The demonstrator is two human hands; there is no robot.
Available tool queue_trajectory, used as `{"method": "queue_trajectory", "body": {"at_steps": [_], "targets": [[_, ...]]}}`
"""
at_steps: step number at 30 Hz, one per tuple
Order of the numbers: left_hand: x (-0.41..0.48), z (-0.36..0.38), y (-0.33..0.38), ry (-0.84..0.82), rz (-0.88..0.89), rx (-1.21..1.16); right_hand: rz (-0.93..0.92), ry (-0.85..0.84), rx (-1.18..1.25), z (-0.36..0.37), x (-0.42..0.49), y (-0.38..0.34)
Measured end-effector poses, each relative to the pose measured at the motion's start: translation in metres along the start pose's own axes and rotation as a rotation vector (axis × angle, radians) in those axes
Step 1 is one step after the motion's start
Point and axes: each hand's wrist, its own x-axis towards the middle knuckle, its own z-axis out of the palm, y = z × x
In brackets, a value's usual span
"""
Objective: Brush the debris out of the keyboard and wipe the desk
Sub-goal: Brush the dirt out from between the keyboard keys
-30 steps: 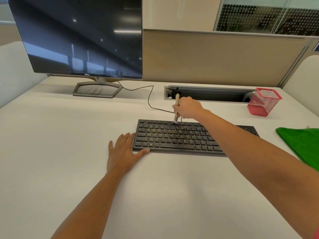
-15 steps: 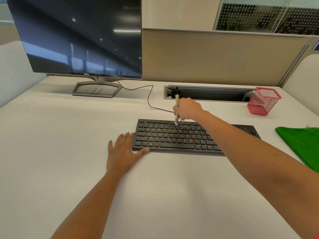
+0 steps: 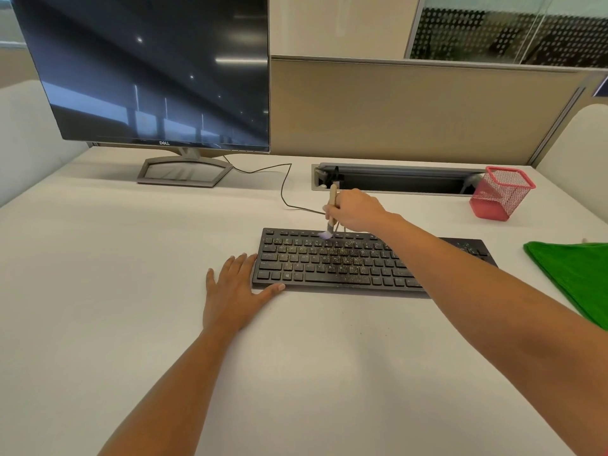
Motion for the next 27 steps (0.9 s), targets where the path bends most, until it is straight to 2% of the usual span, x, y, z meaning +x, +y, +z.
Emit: {"method": "queue_trajectory", "body": {"at_steps": [3, 6, 10, 14, 20, 27], "targets": [[0.001, 0.002, -0.001, 0.015, 0.006, -0.01, 0.032, 0.027, -0.17, -0.008, -0.003, 0.004], [0.001, 0.003, -0.002, 0.018, 0.008, -0.006, 0.077, 0.08, -0.207, -0.012, -0.003, 0.005], [0.001, 0.002, -0.001, 0.014, 0.007, -0.007, 0.116, 0.169, -0.017, -0.009, 0.001, 0.004], [0.001, 0.002, -0.002, 0.013, 0.006, 0.002, 0.13, 0.13, 0.188, -0.001, 0.006, 0.005], [0.001, 0.003, -0.003, 0.014, 0.008, -0.01, 0.155, 0.046, 0.21, 0.0, 0.002, 0.002], [0.001, 0.003, -0.002, 0.014, 0.007, -0.001, 0.194, 0.175, 0.262, -0.005, 0.003, 0.007]]}}
